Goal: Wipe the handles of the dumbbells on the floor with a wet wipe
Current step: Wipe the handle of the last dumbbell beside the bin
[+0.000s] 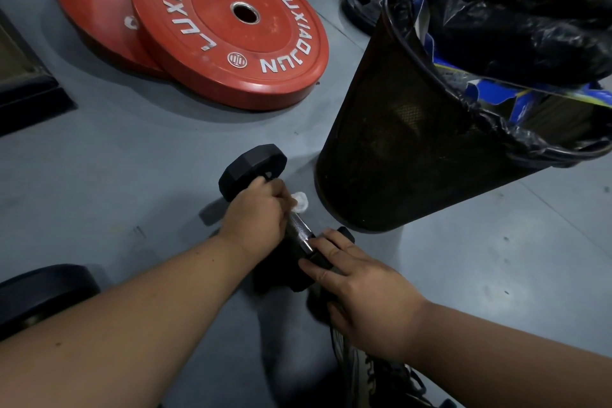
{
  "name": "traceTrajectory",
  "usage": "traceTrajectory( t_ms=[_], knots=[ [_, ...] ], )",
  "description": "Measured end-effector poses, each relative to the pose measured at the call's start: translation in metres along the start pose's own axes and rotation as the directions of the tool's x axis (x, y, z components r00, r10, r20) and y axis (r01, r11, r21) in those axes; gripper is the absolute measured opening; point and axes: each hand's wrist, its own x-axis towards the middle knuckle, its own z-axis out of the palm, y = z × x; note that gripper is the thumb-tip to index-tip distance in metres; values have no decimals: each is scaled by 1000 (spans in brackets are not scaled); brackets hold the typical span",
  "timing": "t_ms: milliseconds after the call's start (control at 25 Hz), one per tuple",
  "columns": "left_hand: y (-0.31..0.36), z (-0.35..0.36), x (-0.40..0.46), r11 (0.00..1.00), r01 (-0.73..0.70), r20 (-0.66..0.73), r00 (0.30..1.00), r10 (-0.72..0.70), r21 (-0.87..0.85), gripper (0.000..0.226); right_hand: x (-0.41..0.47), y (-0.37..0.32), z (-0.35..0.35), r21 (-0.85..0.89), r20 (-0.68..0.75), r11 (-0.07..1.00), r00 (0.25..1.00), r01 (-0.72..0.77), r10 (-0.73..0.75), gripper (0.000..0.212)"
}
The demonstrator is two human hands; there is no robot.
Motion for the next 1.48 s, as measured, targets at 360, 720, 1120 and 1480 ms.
traceTrajectory(
  t_ms=[360,720,1120,1480],
  knots=[
    [15,7,-16,977,-201,126,970,208,-70,32,0,-6,-1,-33,-23,999,999,32,-33,63],
    [-5,-1,-12,993,-59,117,991,71,-106,33,0,-17,-1,-76,-2,995,997,72,-72,61],
    [-17,-9,-24,985,73,-7,997,-75,-154,25,3,-30,3,-128,66,980,987,151,-144,66],
    [7,8,-41,987,-99,49,993,106,-127,19,3,-28,6,-98,30,985,989,144,-142,63]
  ],
)
